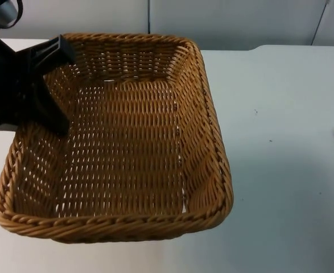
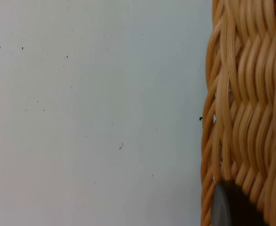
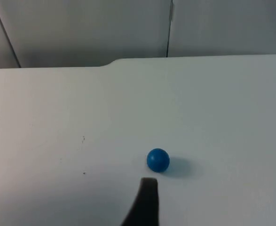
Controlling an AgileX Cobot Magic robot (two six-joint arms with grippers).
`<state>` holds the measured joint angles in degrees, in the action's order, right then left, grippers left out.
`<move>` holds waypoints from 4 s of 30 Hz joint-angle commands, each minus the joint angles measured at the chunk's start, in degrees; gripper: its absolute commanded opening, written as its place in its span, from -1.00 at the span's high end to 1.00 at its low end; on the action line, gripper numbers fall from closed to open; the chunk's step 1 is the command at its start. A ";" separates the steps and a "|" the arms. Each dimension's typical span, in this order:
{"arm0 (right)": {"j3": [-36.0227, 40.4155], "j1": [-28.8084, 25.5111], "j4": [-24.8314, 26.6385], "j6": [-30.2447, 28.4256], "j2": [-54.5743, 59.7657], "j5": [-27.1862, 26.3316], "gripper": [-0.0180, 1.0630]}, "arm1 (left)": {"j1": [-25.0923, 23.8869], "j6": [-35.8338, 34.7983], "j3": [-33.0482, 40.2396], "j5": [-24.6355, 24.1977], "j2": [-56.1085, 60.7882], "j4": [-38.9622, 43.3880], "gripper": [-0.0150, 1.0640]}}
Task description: Pick up the basket with the left hand and place the ball into the basket with the right hand.
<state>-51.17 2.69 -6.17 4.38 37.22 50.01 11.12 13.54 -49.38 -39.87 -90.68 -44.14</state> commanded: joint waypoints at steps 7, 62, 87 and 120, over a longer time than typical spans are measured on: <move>-11.32 -0.37 -1.64 -0.30 20.95 -2.79 -0.44 | -0.12 0.02 0.17 -0.57 0.70 -0.44 0.98; -30.44 -4.83 9.34 -15.31 87.42 -9.85 -0.44 | -0.12 0.02 0.17 -0.07 0.63 1.15 0.98; -30.44 -4.83 7.58 -12.10 89.76 -12.72 0.85 | -0.12 0.02 0.17 -0.39 0.63 1.20 0.98; -30.44 20.80 7.47 -12.34 48.86 -5.34 0.97 | -0.12 0.02 0.17 -0.73 0.63 1.20 0.98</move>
<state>-81.36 22.71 1.65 -8.09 86.90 44.62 11.12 13.54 -49.38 -40.28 -90.68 -41.77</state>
